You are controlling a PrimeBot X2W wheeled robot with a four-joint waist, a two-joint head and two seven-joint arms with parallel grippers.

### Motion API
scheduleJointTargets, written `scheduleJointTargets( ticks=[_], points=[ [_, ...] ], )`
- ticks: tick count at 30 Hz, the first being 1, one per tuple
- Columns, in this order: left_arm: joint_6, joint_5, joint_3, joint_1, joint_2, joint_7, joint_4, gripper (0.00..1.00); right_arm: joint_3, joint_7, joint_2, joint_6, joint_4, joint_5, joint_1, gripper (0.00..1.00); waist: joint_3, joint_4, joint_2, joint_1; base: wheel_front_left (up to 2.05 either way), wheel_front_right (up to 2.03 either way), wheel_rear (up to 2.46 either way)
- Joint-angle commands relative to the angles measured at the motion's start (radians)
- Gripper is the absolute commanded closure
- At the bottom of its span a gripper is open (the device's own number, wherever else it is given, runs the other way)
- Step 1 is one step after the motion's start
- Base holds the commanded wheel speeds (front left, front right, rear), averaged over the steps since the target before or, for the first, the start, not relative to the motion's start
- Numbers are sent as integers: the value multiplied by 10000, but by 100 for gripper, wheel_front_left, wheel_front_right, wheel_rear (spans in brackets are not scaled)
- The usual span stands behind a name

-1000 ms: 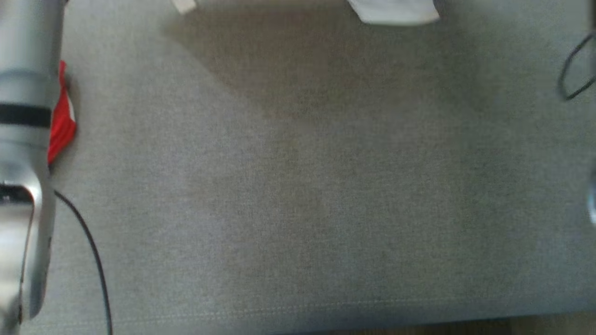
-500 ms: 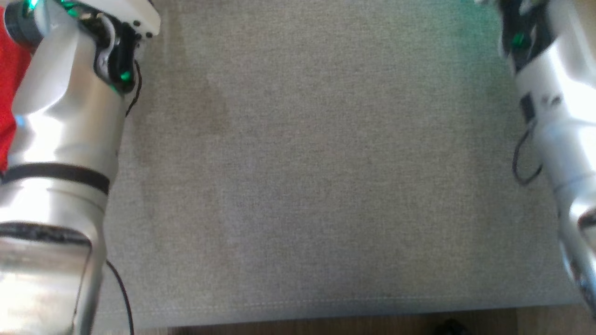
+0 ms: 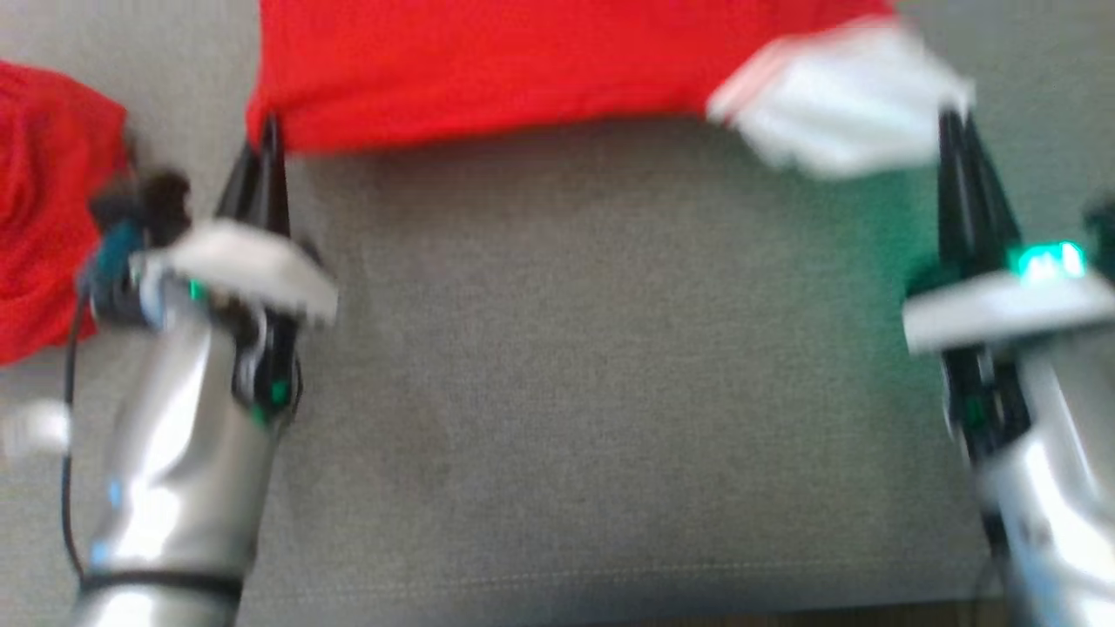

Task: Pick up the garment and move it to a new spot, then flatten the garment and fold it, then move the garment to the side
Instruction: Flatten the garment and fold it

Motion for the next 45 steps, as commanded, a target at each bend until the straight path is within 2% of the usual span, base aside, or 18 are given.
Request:
scheduleJointTargets(
  ticks=[1,4,5,10,14,18,24,29,37,45],
  points=[
    [117,96,365,255,517,-119,-534,100,-97,167,-36,-9,-669,-139,455,100,-595,-69,0,1,0,0,0],
    [310,143,424,1620,645,-104,-1527,100,-978,1092,293,-9,-2165,-535,2264,100,-1155,-58,0,1,0,0,0],
    [466,135,422,2471,757,55,-2189,100,-1458,1886,641,-9,-3138,-806,3375,100,-1499,-54,0,1,0,0,0],
    [1036,88,425,4488,1032,1001,-4064,100,-2279,3886,1449,-9,-5255,-1371,5660,100,-2172,-86,0,1,0,0,0],
    [1510,-8,484,5910,1237,1866,-5548,100,-2562,5288,1747,-9,-6342,-1618,6940,100,-2605,-186,0,1,0,0,0],
    [1966,-125,584,7056,1406,2676,-6769,100,-2802,6226,1862,-9,-6921,-1771,7738,100,-2916,-261,0,1,0,0,0],
    [2443,-202,563,8222,1694,3906,-8160,100,-3102,7239,1904,-9,-7162,-1840,8404,100,-3095,-296,0,1,0,0,0],
    [2502,-343,492,8446,1870,4626,-8453,100,-3234,7529,1908,-9,-7009,-1817,8380,100,-3084,-293,0,1,0,0,0],
    [2237,-1042,407,7918,2222,6246,-8099,100,-2887,8349,1889,-9,-6278,-2214,7056,100,-2654,-456,0,1,0,0,0],
    [1693,-1881,412,6482,2523,7594,-7366,100,-2211,8824,1335,-9,-4817,-2240,4556,100,-1950,-495,0,1,0,0,0]
  ],
)
